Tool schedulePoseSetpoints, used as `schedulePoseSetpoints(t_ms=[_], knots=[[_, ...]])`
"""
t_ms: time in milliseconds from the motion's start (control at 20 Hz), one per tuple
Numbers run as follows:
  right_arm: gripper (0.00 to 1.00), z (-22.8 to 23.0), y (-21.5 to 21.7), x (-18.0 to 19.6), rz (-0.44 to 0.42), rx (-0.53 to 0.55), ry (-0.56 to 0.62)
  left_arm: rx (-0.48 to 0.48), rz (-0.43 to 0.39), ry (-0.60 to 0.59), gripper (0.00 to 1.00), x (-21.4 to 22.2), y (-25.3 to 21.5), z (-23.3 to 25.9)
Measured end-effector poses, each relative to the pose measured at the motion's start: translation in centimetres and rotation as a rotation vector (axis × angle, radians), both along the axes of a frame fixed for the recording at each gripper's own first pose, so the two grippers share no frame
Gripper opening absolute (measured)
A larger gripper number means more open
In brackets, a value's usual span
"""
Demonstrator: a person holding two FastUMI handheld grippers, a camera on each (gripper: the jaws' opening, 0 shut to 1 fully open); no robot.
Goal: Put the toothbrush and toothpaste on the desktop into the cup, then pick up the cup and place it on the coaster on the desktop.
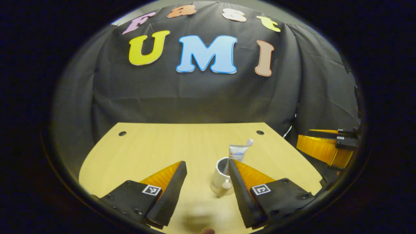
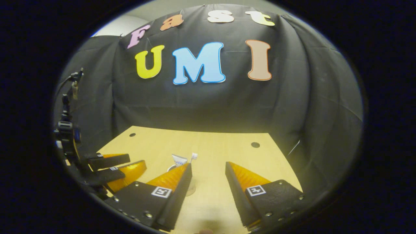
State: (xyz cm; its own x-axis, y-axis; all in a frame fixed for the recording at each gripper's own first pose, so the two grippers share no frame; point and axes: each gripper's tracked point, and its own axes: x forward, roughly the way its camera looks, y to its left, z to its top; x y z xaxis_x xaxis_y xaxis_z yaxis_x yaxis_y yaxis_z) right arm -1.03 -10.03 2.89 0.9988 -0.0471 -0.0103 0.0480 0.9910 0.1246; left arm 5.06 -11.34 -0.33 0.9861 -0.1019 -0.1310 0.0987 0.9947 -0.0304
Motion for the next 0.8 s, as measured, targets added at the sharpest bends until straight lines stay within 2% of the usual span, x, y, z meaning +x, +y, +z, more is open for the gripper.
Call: schedulePoseSetpoints(t_ms=[50, 100, 150, 200, 450, 800], knots=[[0.74, 0.3, -0.1, -0.1, -0.01, -0.004, -0.013, 0.002, 0.003, -0.029, 0.82, -0.4, 0.1, 1.0], [0.74, 0.8, -0.3, -0.3, -0.018, -0.009, -0.026, 0.005, 0.008, -0.057, 0.82, -0.8, 0.3, 2.1], [0.74, 0.9, -0.3, -0.4, -0.029, -0.015, -0.037, 0.006, 0.004, -0.081, 0.89, -1.2, 0.3, 3.1], [0.74, 1.2, -0.4, -0.6, -0.042, -0.02, -0.044, 0.011, 0.008, -0.105, 0.92, -1.5, 0.5, 4.0], [0.74, 2.3, 0.1, -1.8, -0.066, -0.037, -0.108, 0.041, 0.036, -0.224, 0.91, -3.2, 2.0, 7.7], [0.74, 4.1, 0.9, -3.6, -0.115, -0.045, -0.218, 0.031, 0.051, -0.334, 0.92, -4.6, 3.2, 9.8]])
